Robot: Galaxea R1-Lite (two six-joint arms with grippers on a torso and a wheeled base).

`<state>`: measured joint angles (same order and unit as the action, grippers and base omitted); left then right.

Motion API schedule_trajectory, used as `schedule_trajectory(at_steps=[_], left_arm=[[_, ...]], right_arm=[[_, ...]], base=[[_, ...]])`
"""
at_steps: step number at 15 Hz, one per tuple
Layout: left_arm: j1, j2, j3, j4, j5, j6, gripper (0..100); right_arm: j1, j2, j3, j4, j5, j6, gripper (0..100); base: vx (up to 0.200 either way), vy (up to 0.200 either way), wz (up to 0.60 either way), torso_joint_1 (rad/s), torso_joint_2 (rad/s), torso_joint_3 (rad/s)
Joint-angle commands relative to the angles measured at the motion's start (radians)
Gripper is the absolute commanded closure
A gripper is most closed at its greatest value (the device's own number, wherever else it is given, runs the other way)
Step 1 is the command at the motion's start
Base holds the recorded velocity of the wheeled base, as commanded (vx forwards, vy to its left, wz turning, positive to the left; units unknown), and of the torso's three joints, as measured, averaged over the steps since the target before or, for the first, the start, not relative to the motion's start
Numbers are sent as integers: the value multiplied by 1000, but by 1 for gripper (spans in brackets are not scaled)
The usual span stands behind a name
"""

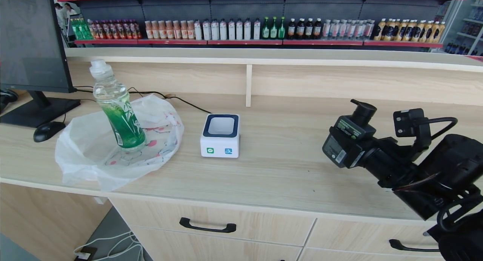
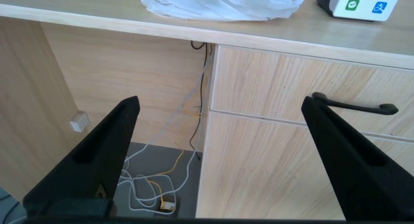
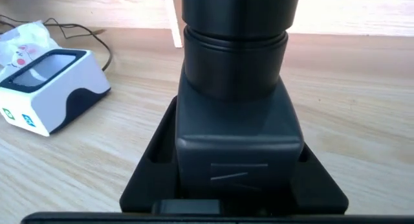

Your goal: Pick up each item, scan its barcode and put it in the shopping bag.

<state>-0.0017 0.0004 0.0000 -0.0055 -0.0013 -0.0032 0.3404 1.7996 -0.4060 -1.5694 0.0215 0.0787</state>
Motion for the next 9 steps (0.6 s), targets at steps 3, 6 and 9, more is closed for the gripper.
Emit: schedule_trajectory(at_steps=[3, 6, 9], left_arm=[[0, 0, 0, 1, 0, 2, 0], [0, 0, 0, 1, 0, 2, 0], [0, 0, 0, 1, 0, 2, 0]], right_arm=[[12, -123, 52, -1, 2, -2, 100], [34, -213, 75, -1, 74, -53, 100], [114, -275, 118, -1, 149, -5, 100]], base=[[0, 0, 0, 0, 0, 0], [0, 0, 0, 0, 0, 0], [0, 0, 0, 0, 0, 0]])
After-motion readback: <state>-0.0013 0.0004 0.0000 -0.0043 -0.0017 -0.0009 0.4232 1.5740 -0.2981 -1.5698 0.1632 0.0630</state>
